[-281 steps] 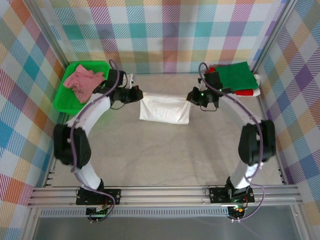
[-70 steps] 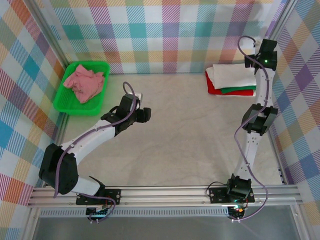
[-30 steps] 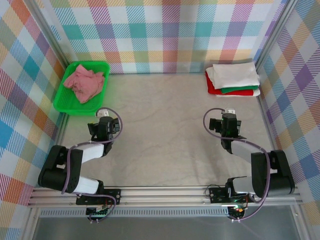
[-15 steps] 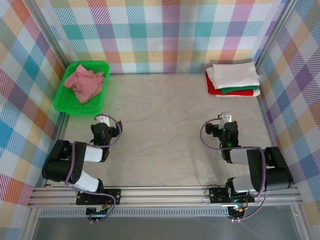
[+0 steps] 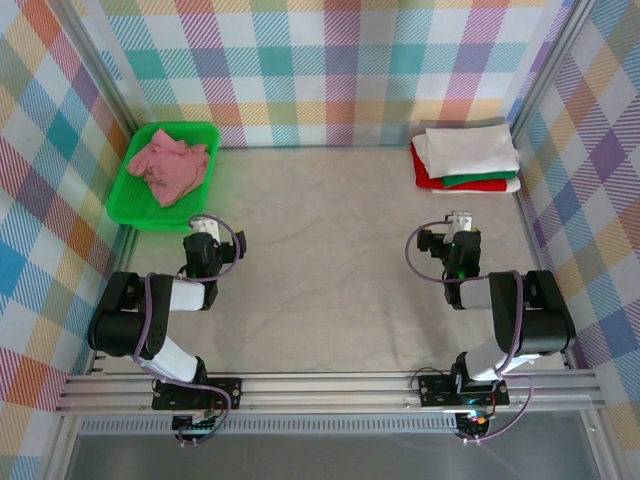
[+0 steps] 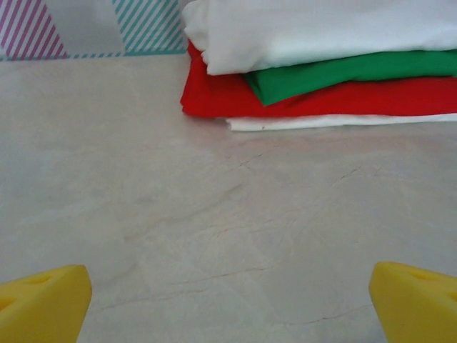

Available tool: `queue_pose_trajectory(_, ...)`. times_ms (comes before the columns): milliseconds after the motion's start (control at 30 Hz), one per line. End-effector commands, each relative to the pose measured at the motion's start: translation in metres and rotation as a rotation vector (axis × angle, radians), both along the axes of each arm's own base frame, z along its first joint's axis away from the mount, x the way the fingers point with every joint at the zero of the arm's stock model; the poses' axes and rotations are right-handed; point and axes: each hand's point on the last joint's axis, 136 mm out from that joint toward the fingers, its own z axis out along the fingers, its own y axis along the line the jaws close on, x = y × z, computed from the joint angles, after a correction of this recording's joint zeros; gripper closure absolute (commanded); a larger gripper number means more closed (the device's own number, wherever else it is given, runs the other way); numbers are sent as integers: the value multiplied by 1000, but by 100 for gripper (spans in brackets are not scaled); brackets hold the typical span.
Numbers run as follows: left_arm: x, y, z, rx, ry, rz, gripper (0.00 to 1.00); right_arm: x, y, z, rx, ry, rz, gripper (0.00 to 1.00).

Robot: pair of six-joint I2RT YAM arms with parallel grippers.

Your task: Fold and stack the t-shirts

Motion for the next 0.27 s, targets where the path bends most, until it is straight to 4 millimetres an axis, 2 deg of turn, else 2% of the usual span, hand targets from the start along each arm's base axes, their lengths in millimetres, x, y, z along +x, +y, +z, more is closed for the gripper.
queue_pose_trajectory(0, 1, 2, -2, -12, 10, 2, 0, 2, -3, 2, 24, 2, -20, 0)
queue_pose_trajectory(233, 1, 1, 0, -13, 4, 0, 0, 2, -3, 2, 37, 3, -10, 0)
